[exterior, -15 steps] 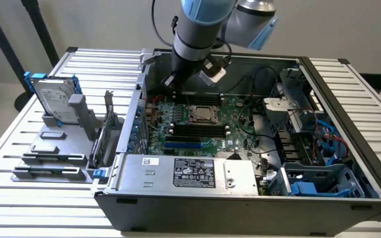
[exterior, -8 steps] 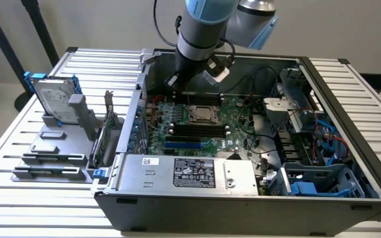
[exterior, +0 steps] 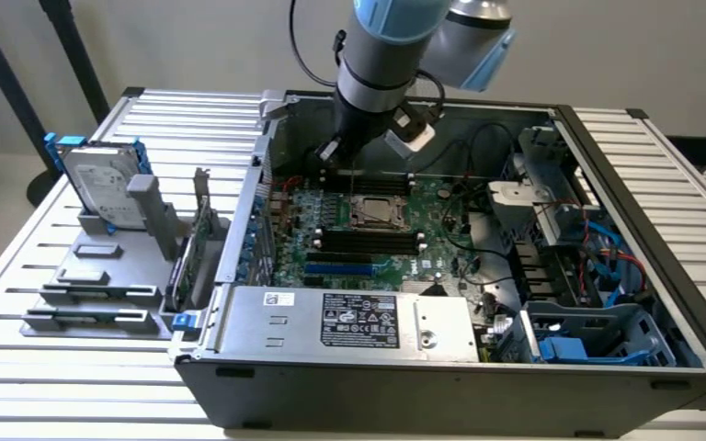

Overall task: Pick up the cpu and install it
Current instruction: 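Install the first cpu locking lever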

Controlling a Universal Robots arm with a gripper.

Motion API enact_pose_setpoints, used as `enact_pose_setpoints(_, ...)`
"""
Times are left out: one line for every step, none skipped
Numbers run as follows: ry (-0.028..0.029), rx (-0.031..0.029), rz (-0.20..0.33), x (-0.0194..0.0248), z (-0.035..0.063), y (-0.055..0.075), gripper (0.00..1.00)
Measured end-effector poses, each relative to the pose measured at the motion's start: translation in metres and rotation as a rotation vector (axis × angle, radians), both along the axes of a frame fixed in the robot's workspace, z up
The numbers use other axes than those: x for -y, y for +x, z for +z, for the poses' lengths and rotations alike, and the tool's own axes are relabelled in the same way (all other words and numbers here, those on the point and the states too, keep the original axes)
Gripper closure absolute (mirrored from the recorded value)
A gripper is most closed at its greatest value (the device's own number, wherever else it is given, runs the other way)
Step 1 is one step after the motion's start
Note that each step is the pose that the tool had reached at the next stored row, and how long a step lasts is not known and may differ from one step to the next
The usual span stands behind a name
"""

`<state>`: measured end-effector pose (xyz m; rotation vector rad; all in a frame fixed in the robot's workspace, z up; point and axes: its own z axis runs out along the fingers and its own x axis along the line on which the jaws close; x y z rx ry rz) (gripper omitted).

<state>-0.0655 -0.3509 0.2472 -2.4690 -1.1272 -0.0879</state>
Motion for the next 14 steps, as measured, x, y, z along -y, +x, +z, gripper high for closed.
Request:
enact_pose_setpoints(-0.0003,0.0030,0.000,0.0000,0.0000,0.0015,0.89)
enact_pose_setpoints(-0.0005,0.0056,0.000,0.0000,0.0000,0.0031,0.89)
enact_pose_setpoints(-0.0005,0.0082,-0.001,0.0000,0.0000,0.0046,0.89)
enact_pose_setpoints(-0.0005,0.0107,-0.001,0.0000,-0.0001,0.0060,0.89)
enact_pose_setpoints(-0.0004,0.0134,-0.001,-0.0001,-0.0001,0.0073,0.89)
enact_pose_setpoints(-0.0006,0.0168,-0.002,0.0000,-0.0001,0.0082,0.89)
enact_pose_setpoints(-0.0013,0.0228,-0.002,0.0000,-0.0002,0.0087,0.89)
enact_pose_setpoints(-0.0031,0.0305,-0.003,0.0000,-0.0004,0.0089,0.89)
enact_pose_setpoints(-0.0059,0.0384,-0.003,0.0000,-0.0007,0.0091,0.89)
enact_pose_setpoints(-0.0095,0.0464,-0.003,0.0000,-0.0010,0.0092,0.89)
enact_pose_setpoints(-0.0145,0.0551,-0.003,0.0000,-0.0012,0.0091,0.89)
enact_pose_setpoints(-0.0204,0.0651,-0.003,-0.0001,-0.0015,0.0091,0.89)
enact_pose_setpoints(-0.0264,0.0749,-0.003,-0.0001,-0.0018,0.0091,0.89)
enact_pose_setpoints(-0.0310,0.0831,-0.003,-0.0003,-0.0023,0.0089,0.89)
